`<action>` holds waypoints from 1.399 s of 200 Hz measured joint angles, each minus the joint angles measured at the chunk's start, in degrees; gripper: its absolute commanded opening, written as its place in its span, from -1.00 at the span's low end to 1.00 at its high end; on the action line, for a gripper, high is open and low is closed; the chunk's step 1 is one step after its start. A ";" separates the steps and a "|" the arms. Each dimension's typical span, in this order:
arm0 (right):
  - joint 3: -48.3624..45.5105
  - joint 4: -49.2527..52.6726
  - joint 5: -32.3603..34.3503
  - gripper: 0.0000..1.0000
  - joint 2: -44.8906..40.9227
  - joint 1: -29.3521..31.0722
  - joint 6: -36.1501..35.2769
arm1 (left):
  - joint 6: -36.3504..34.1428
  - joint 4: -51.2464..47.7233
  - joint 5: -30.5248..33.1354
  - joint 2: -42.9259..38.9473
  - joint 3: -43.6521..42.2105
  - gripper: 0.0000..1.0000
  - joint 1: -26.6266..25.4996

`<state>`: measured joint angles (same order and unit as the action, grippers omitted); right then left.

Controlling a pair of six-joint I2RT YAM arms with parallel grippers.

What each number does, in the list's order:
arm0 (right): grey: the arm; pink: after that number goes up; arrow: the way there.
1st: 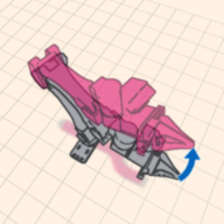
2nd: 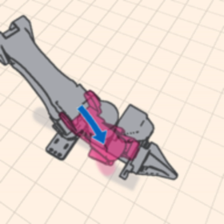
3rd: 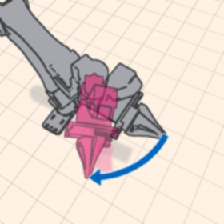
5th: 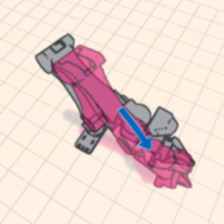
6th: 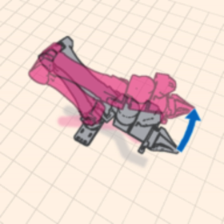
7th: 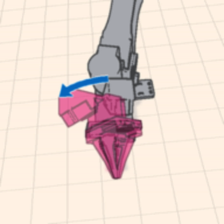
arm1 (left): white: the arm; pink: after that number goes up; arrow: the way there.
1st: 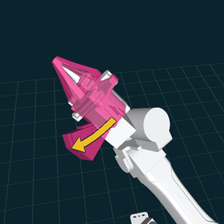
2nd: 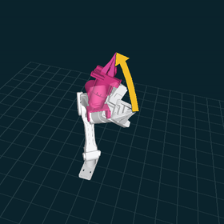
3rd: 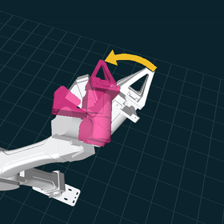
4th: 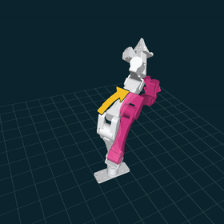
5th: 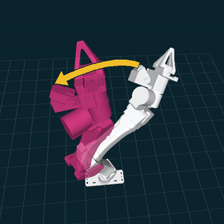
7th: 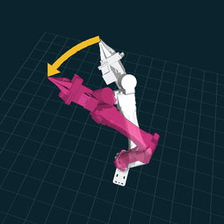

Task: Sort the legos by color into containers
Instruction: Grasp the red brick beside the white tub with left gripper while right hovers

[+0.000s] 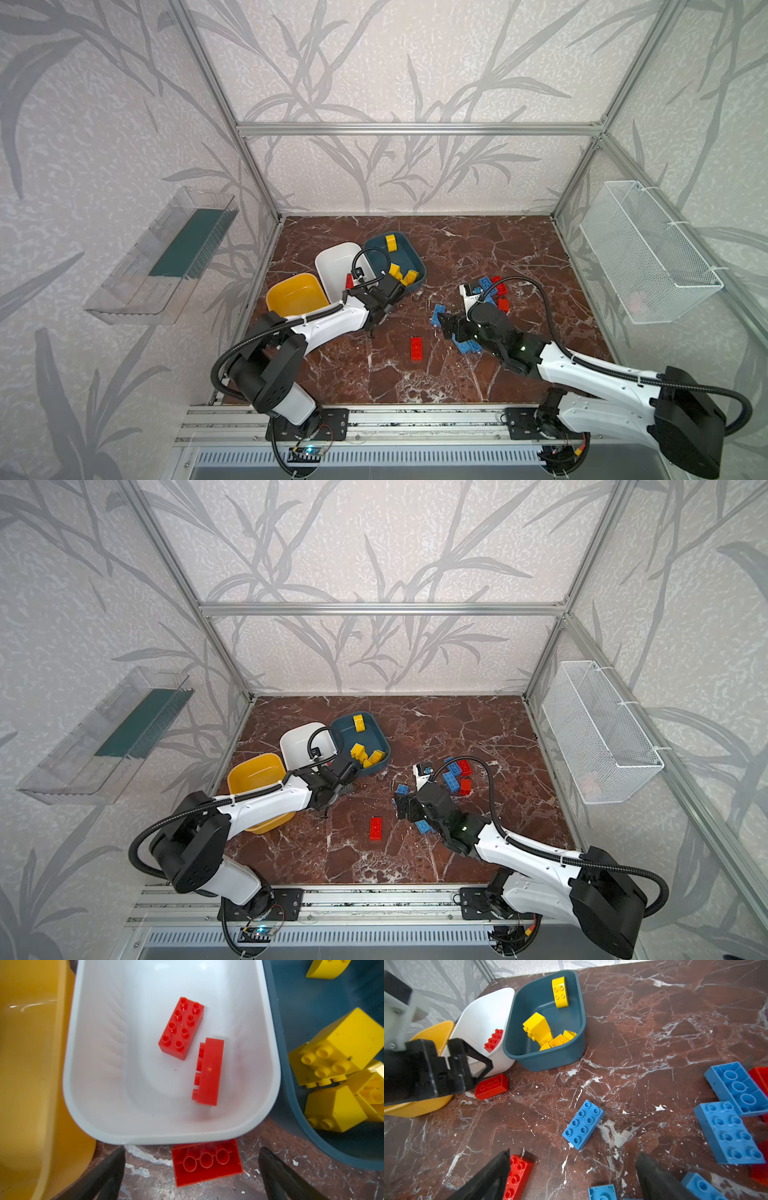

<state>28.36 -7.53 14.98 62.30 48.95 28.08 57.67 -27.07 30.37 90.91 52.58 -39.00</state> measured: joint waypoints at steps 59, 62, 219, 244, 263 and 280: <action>-0.37 -1.27 -0.42 0.90 -0.92 -0.28 0.26 | 1.03 2.75 -0.72 5.05 1.86 0.94 -0.68; -0.37 -1.27 -0.46 0.90 -0.92 -0.28 0.26 | 1.05 2.78 -0.74 5.11 1.86 0.94 -0.70; -0.37 -1.66 -2.43 0.89 -0.85 -1.03 0.44 | 5.42 5.05 -2.23 7.76 -0.68 0.78 -1.86; -0.37 -1.66 -2.60 0.89 -0.83 -1.18 0.44 | 5.53 5.14 -2.27 7.76 -0.68 0.54 -1.88; -0.37 -1.68 -2.62 0.89 -0.70 -1.29 0.44 | 5.46 5.22 -2.43 7.76 -0.68 0.27 -1.90; -0.37 -1.66 -2.91 0.89 -0.46 -1.36 0.44 | 5.84 5.29 -2.51 7.76 -0.72 0.15 -1.92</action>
<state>27.99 -9.19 12.08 61.84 47.59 28.51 63.51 -21.78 27.86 98.67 51.86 -40.93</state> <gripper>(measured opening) 0.948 0.606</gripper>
